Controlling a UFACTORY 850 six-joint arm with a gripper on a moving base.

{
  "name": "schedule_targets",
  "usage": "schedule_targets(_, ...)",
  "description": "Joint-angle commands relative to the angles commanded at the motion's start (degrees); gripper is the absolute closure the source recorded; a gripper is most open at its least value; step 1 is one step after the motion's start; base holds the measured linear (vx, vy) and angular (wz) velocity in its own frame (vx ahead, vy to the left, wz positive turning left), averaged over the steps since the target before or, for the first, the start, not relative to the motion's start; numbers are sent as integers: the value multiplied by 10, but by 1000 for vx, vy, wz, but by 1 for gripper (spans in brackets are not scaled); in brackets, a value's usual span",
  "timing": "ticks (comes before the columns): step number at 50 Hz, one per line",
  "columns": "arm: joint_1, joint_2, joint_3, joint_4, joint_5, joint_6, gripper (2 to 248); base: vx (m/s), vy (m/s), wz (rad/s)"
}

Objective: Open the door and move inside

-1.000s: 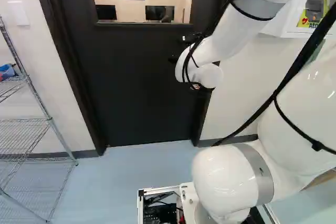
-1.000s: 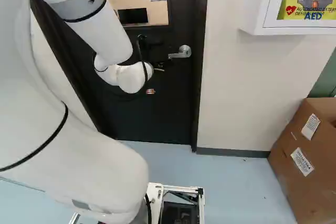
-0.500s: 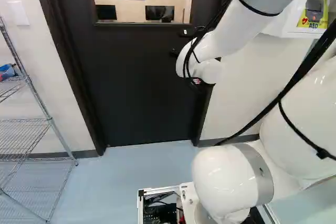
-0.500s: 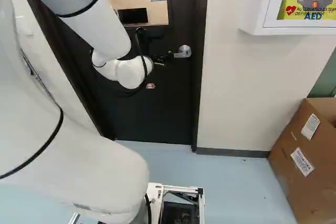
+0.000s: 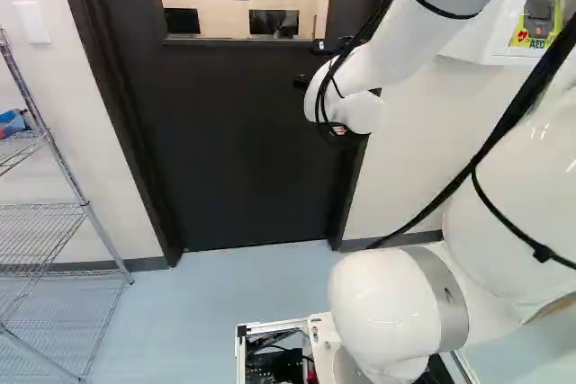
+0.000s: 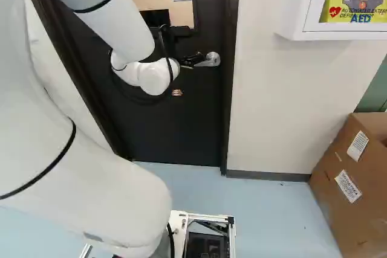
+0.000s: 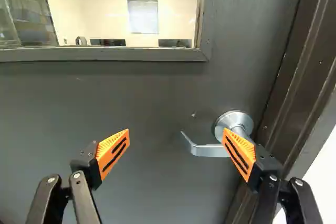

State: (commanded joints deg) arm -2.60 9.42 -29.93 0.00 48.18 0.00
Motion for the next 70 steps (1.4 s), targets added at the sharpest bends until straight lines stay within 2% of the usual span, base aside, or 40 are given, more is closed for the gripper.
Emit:
schedule_targets(29,-14,-55,-50,0,0,0,3,0,0,0)
schedule_targets(70,-14,-102,-45,0,0,0,3,0,0,0)
